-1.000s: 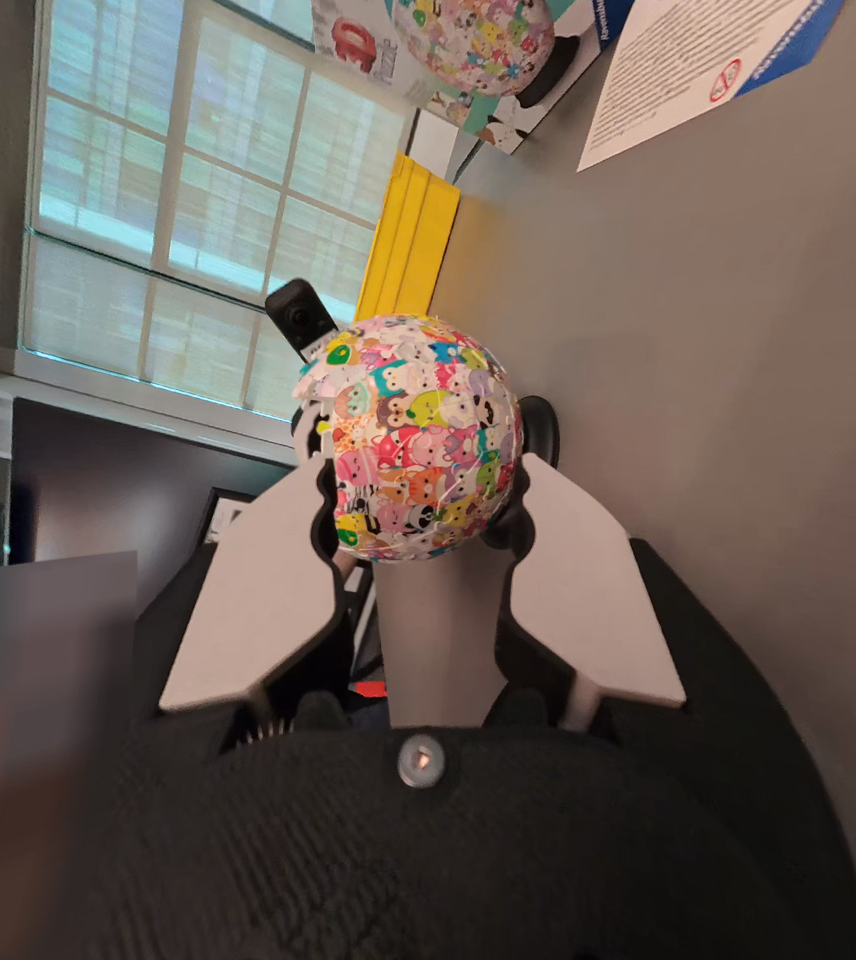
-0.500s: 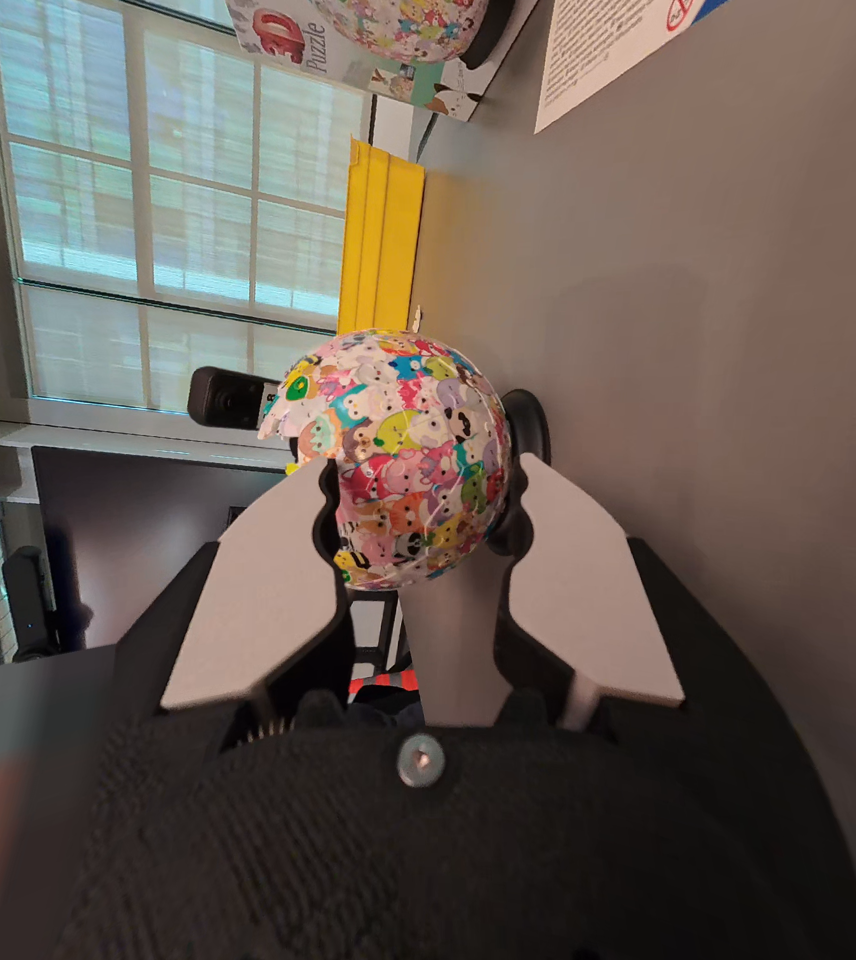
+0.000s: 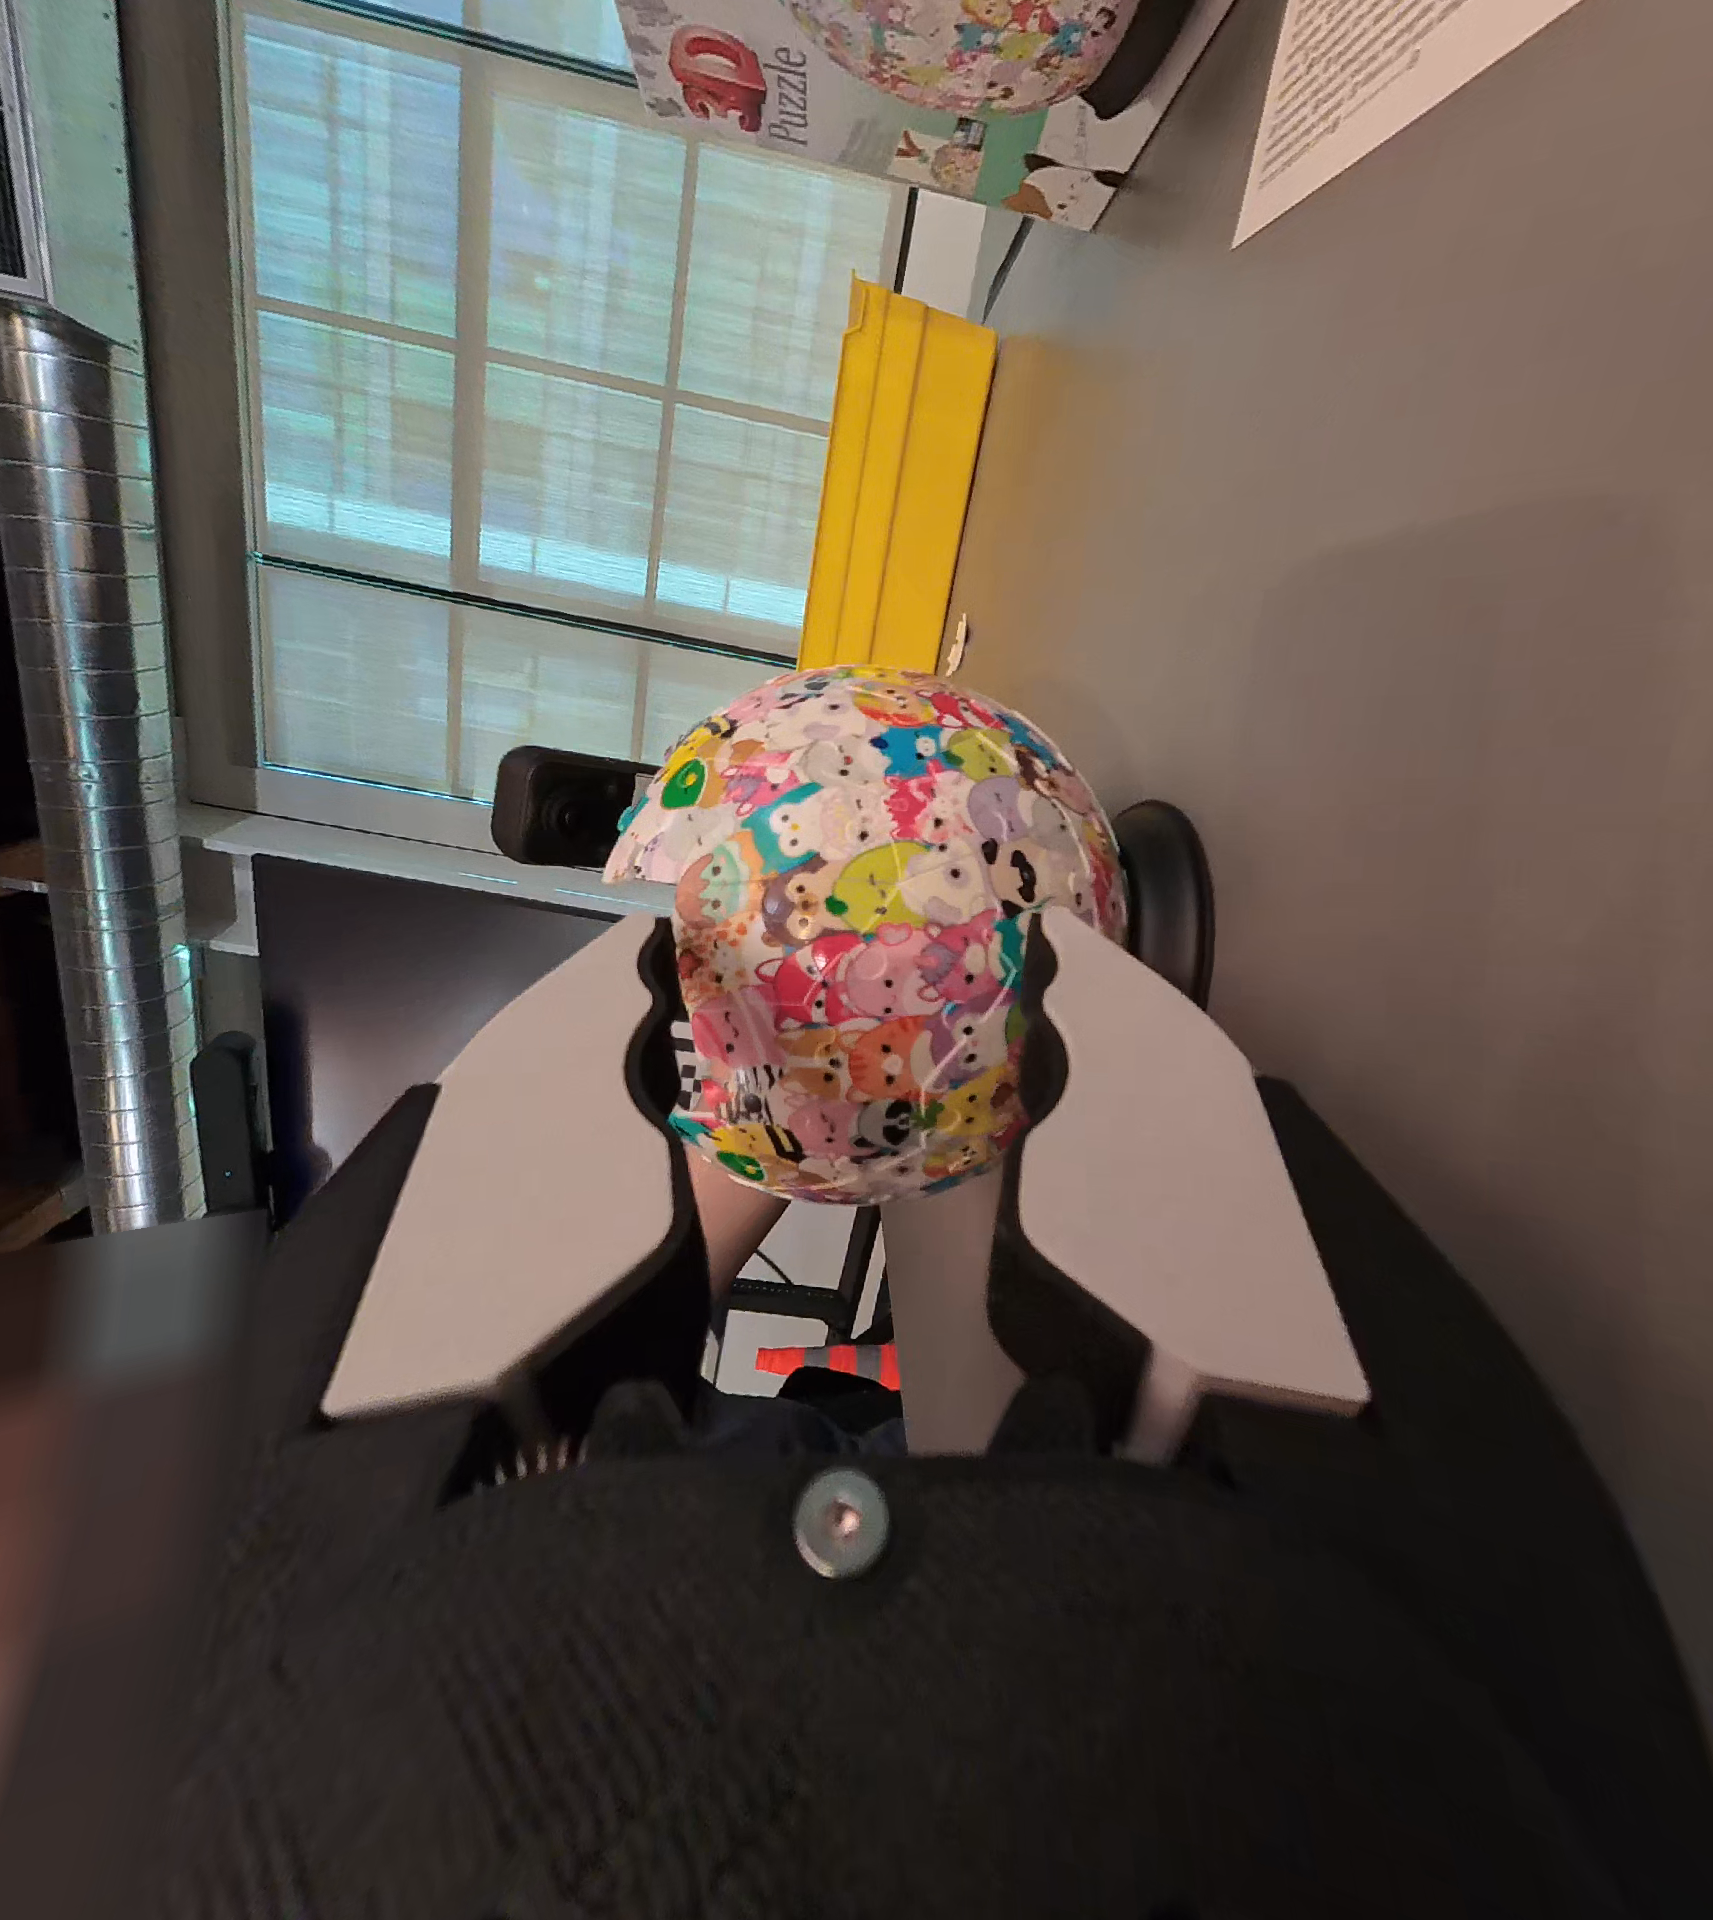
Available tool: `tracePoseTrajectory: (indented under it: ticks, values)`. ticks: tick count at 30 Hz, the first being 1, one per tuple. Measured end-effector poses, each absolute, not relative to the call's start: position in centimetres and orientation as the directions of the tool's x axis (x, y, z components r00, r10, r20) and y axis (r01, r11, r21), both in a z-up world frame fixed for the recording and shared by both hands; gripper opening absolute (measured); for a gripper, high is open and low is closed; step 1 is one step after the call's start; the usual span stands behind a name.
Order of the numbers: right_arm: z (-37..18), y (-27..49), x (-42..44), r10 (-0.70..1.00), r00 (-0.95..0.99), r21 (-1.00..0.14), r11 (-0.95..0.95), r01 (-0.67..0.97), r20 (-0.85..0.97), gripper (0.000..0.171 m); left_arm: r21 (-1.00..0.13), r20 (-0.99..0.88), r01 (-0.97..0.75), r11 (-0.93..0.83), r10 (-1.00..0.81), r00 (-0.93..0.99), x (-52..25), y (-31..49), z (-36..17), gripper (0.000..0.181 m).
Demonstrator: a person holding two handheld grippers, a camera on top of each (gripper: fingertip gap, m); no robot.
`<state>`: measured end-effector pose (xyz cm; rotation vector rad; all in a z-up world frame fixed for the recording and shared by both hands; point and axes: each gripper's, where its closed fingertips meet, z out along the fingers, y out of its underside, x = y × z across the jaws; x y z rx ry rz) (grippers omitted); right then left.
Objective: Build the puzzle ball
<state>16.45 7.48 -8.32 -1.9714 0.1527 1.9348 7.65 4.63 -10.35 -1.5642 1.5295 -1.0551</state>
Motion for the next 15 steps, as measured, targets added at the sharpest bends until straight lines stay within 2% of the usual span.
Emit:
tracePoseTrajectory:
  ticks: [15]
  values:
    - [-7.2,8.2,16.6,0.215,0.026,-0.209,-0.906,-0.367,-0.976,0.065,-0.909,0.084,-0.413,-0.064,-0.996,-0.032,8.3,5.0,-9.1,0.111]
